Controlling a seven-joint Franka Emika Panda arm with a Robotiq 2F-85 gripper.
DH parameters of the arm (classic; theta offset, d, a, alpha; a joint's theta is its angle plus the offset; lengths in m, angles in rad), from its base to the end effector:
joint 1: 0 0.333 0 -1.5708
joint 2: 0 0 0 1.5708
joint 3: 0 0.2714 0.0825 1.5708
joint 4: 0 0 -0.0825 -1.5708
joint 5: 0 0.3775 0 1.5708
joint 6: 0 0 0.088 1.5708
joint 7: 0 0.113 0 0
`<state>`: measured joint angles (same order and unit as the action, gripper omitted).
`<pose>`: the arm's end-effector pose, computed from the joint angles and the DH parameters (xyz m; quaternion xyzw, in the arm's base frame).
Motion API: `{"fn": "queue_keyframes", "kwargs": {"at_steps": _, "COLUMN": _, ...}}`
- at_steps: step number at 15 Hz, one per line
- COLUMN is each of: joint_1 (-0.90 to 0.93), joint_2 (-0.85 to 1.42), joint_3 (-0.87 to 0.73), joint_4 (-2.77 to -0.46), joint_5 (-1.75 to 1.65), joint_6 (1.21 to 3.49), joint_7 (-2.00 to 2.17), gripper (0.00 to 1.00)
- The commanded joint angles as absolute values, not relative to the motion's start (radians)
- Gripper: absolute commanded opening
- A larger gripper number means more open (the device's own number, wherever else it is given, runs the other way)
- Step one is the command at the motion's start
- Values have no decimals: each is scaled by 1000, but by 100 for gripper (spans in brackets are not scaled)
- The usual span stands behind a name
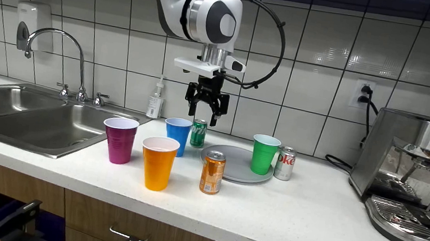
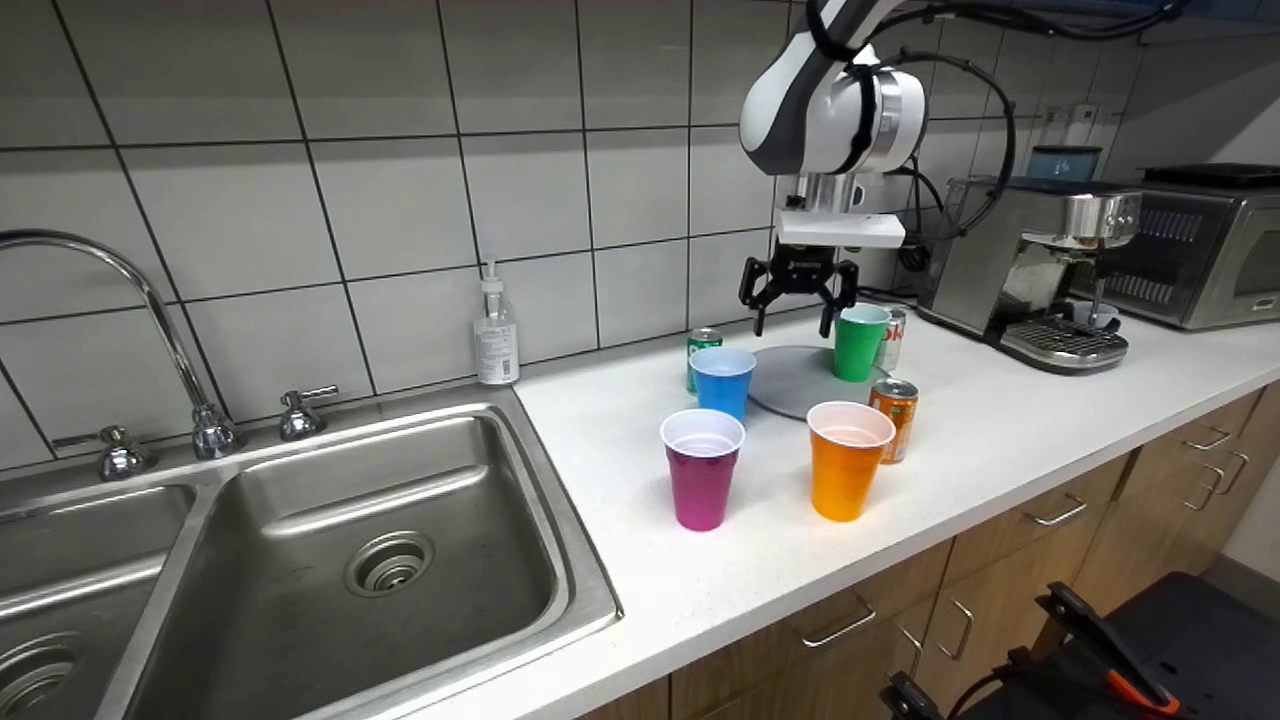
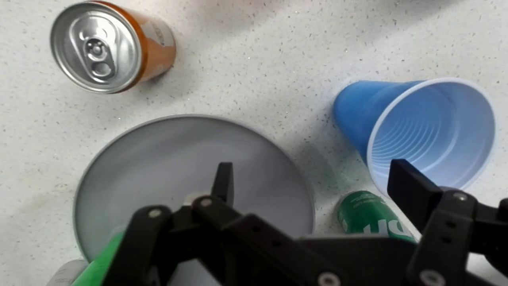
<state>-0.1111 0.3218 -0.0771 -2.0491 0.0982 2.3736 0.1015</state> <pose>0.5648 -0.1061 0.2388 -0.9839 0.1771 -0.0031 0.0219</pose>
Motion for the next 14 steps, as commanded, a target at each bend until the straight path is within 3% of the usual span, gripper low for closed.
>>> {"fn": "queue_keyframes", "kwargs": {"at_steps": 1, "joint_1": -113, "joint_2": 312, "joint_3": -60, "joint_4": -2065, "joint_5": 122, "joint_6": 2384, "joint_7": 35, "gripper": 100}}
{"fn": "queue_keyframes", "kwargs": {"at_steps": 14, "joint_1": -101, "joint_2": 338, "joint_3": -63, "joint_4": -2051, "joint_5": 100, "joint_6": 2372, "joint_7": 34, "gripper": 100}}
